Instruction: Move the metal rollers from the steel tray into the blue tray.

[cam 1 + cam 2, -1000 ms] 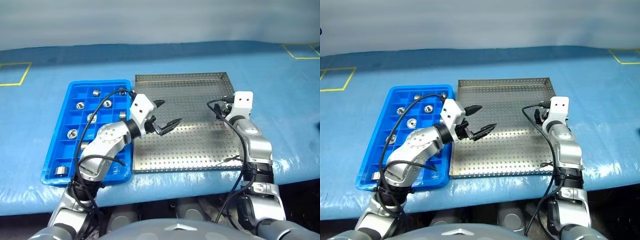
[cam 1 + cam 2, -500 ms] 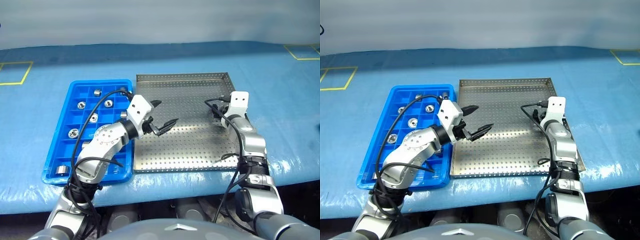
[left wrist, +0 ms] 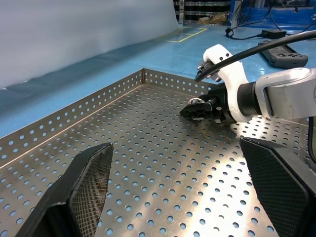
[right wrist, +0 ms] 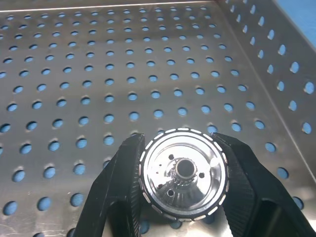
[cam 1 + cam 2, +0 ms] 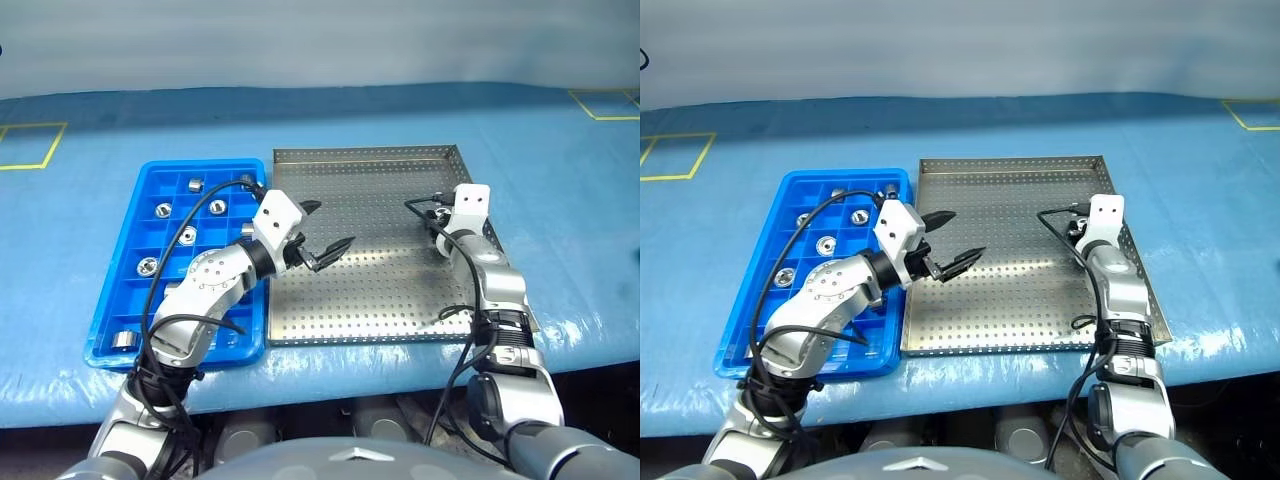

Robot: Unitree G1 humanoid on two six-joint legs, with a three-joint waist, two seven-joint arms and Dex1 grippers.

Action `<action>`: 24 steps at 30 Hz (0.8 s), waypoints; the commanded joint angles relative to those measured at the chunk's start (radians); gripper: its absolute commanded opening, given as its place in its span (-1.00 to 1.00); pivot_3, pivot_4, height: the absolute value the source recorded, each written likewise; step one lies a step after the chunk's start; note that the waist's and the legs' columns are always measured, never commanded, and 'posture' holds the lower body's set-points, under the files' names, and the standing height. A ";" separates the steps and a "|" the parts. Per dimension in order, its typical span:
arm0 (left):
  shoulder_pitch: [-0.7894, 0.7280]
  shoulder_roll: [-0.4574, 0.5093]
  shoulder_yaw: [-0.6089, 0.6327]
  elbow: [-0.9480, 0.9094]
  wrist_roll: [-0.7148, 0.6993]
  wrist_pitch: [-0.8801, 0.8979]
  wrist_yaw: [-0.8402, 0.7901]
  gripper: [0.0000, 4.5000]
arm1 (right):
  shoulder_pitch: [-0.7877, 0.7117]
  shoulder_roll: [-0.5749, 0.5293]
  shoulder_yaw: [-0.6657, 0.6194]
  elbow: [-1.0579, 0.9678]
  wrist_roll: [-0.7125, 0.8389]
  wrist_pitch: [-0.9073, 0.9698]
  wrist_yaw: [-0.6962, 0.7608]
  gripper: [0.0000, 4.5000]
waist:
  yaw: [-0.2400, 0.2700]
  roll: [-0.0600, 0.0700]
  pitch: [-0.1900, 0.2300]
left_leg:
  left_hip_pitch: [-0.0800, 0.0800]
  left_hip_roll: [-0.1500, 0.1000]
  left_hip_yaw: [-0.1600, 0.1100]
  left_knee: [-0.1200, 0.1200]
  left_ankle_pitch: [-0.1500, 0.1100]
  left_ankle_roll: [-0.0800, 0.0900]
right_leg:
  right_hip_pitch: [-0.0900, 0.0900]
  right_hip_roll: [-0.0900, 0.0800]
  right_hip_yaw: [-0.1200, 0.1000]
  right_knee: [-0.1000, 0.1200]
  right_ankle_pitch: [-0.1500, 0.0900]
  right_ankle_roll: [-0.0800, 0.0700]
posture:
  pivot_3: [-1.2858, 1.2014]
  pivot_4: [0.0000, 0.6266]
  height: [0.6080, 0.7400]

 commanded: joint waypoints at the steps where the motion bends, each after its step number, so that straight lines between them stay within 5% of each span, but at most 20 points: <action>1: 0.000 0.016 0.023 -0.057 0.001 -0.006 -0.005 1.00 | -0.002 0.001 0.008 -0.086 0.021 -0.013 0.033 -0.23 | 0.000 0.000 0.000 | 0.000 0.000 0.000 0.000 0.000 0.000 | 0.000 0.000 0.000 0.000 0.000 0.000 | -0.06 -0.52 1.00; 10: 0.123 0.138 0.176 -0.217 -0.097 0.063 -0.032 1.00 | 0.023 -0.011 0.170 -0.373 0.159 0.095 0.340 -0.23 | -0.003 0.001 0.001 | 0.000 0.001 0.000 0.000 0.000 0.001 | -0.002 0.000 -0.001 0.000 0.000 0.000 | -0.02 -0.52 1.00; 17: 0.429 0.272 0.558 -0.490 -0.189 0.192 0.007 1.00 | 0.009 -0.043 0.393 -0.526 0.247 0.142 0.626 -0.23 | 0.022 0.000 0.002 | 0.000 0.001 -0.002 -0.001 -0.001 0.001 | -0.002 -0.002 -0.005 0.000 -0.001 -0.001 | 0.07 -0.52 1.00; 24: 0.843 0.227 0.911 -0.651 -0.150 0.238 0.054 1.00 | -0.095 0.036 0.555 -0.500 0.253 0.119 0.769 -0.23 | 0.082 -0.002 0.002 | -0.001 0.000 -0.006 -0.001 -0.001 0.000 | 0.000 -0.005 -0.013 -0.001 -0.003 -0.005 | 0.19 -0.52 1.00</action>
